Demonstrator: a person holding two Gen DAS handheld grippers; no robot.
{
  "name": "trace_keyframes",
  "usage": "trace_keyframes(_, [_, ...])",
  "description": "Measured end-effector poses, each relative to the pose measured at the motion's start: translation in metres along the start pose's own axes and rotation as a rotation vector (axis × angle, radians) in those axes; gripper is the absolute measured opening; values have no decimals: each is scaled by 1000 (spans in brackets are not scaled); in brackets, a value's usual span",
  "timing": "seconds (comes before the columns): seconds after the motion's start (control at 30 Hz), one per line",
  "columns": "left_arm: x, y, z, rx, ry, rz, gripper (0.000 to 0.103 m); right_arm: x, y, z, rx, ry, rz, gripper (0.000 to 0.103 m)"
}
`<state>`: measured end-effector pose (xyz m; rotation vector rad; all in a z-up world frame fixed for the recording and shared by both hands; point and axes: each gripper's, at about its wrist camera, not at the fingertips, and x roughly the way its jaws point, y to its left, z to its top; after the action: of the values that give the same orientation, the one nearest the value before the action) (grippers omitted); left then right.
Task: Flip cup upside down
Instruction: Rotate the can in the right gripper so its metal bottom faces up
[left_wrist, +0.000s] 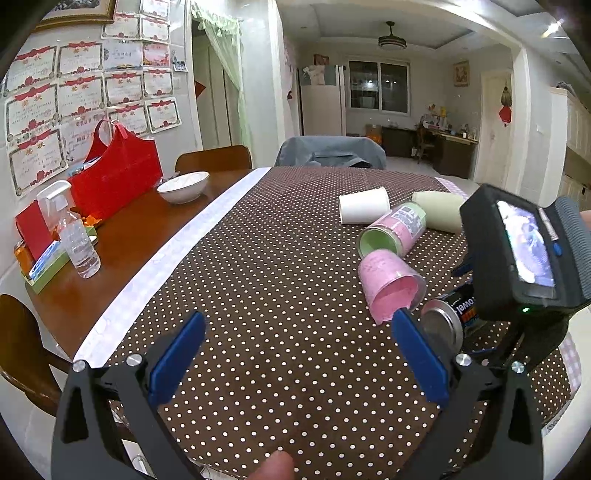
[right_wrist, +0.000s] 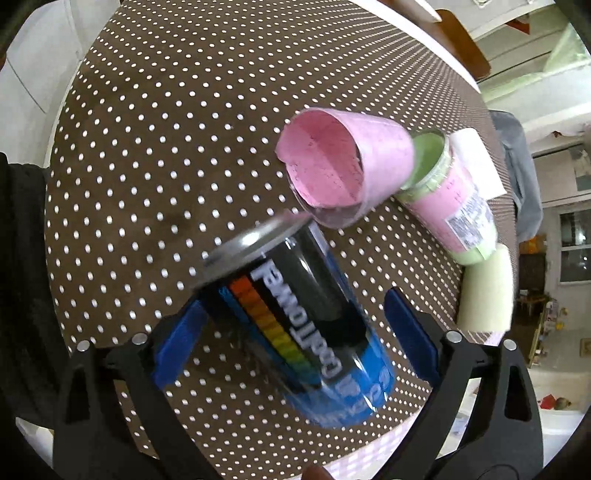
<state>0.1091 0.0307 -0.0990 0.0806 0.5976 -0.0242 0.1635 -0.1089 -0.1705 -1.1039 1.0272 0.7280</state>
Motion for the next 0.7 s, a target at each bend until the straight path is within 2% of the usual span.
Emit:
trace_keyframes(0.07, [0,2,0,-4,0,2,99,5,-4,4,22,3,18,80])
trace_keyframes(0.3, [-1,3,0,-5,-5,0,99,-1,-16,-2,144,-40,45,73])
trace_keyframes(0.5, [-3,-3,-1,5,-9,-13,99,-22,-39,-40,369,-197,67,71])
trace_keyframes(0.7, [-8,-13,-3,16,-13,-28,99,-42,-57,-90,650,-416,109,70])
